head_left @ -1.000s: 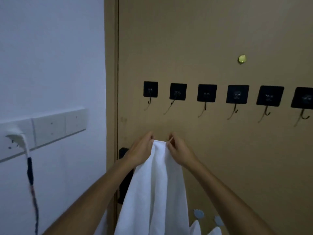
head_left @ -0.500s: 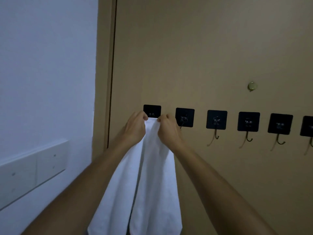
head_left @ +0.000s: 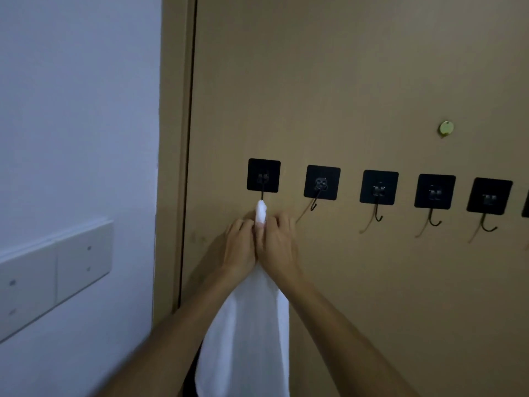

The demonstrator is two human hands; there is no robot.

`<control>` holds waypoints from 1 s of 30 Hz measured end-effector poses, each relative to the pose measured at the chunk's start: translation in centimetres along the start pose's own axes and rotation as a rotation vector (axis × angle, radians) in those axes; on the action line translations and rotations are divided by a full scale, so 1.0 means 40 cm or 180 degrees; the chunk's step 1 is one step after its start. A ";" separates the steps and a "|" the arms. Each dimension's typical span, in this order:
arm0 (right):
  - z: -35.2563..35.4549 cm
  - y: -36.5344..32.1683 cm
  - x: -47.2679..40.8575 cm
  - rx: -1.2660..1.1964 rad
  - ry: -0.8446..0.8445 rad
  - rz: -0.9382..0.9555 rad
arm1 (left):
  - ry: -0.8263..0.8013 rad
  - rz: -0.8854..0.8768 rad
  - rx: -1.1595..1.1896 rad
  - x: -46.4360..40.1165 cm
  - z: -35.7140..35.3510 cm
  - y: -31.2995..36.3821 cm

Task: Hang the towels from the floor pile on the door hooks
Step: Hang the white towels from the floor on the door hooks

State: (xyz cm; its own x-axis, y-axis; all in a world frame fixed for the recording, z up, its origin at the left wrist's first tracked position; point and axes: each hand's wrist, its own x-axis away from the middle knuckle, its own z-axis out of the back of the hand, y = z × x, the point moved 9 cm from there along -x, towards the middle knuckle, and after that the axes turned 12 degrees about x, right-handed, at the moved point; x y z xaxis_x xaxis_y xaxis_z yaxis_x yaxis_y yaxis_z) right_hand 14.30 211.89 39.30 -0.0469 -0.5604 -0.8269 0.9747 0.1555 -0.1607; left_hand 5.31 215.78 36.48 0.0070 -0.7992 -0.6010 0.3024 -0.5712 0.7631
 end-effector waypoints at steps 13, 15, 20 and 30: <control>-0.196 0.080 0.317 -0.1021 -0.1132 -0.0655 | -0.0115 0.0397 0.0079 0.269 -0.091 -0.261; -0.249 0.100 0.387 -0.1195 -0.1401 -0.0817 | -0.0240 0.0284 -0.0105 0.318 -0.113 -0.290; -0.322 0.167 0.557 -0.0837 -0.1893 -0.0807 | -0.0356 0.0817 -0.0232 0.455 -0.150 -0.400; -0.174 0.302 0.817 0.1165 -0.3288 -0.0248 | -0.2085 0.1295 -0.2375 0.753 -0.284 -0.352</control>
State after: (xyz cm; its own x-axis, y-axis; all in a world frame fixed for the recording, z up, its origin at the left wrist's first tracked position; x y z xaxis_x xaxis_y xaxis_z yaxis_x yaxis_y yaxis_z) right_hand 23.00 201.13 6.57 -0.0719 -0.9959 0.0558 0.9909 -0.0649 0.1180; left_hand 12.08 201.88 4.93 -0.2071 -0.9751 0.0794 0.9001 -0.1581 0.4059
